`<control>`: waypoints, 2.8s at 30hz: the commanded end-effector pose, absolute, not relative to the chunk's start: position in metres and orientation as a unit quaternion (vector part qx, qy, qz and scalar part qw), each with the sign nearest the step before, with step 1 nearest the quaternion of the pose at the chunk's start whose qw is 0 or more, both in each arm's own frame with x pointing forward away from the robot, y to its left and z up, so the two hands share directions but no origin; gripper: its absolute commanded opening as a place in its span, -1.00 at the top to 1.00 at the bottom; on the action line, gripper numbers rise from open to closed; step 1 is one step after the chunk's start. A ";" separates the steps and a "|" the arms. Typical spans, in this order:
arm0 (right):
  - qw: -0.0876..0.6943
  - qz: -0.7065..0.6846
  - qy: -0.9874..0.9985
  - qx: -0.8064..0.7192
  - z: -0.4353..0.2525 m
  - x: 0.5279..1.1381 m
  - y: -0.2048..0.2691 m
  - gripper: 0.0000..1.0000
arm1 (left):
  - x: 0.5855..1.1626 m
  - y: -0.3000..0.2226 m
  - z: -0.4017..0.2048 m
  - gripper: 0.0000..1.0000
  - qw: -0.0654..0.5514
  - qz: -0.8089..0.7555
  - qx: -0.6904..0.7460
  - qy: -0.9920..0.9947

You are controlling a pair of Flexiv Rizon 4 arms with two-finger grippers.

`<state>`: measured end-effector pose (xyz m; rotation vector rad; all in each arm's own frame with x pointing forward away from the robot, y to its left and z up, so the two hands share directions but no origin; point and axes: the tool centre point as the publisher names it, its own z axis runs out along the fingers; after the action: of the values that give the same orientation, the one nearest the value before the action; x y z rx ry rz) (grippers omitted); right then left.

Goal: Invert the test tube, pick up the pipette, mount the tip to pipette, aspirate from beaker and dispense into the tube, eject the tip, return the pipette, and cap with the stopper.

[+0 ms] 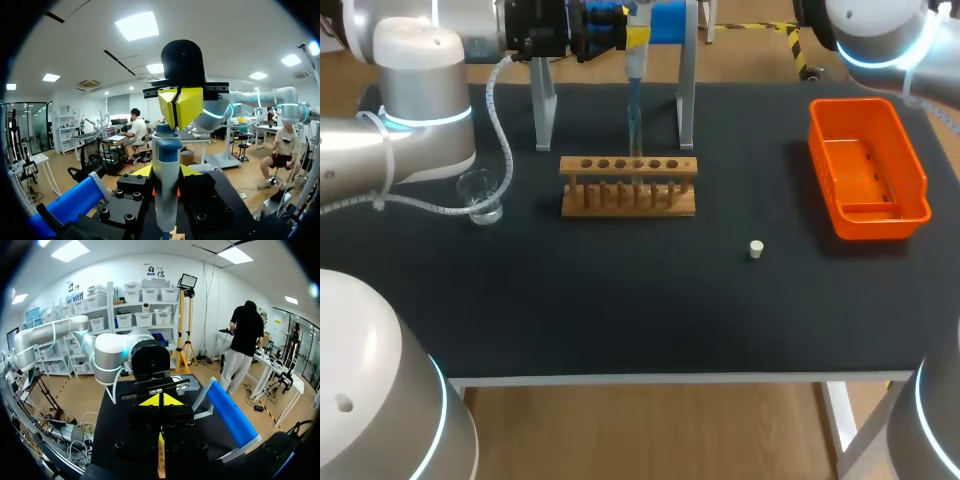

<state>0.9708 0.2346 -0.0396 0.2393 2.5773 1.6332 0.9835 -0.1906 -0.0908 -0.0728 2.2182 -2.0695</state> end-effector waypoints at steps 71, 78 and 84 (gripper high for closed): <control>-0.010 0.486 0.868 -0.099 -0.221 0.969 0.154 -1.00 | 0.983 -0.189 -0.084 1.00 0.056 -0.682 -0.025 0.729; -0.033 0.516 0.853 -0.075 -0.247 0.972 0.169 -1.00 | 0.983 -0.189 -0.084 1.00 0.056 -0.682 -0.025 0.729; -0.047 0.501 0.862 -0.067 -0.270 0.971 0.184 -1.00 | 0.983 -0.189 -0.084 1.00 0.056 -0.682 -0.025 0.729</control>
<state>0.9635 0.1732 -0.2620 -0.2112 2.7716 1.6293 0.9840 -0.1892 -0.0853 -0.0729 2.2109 -2.0718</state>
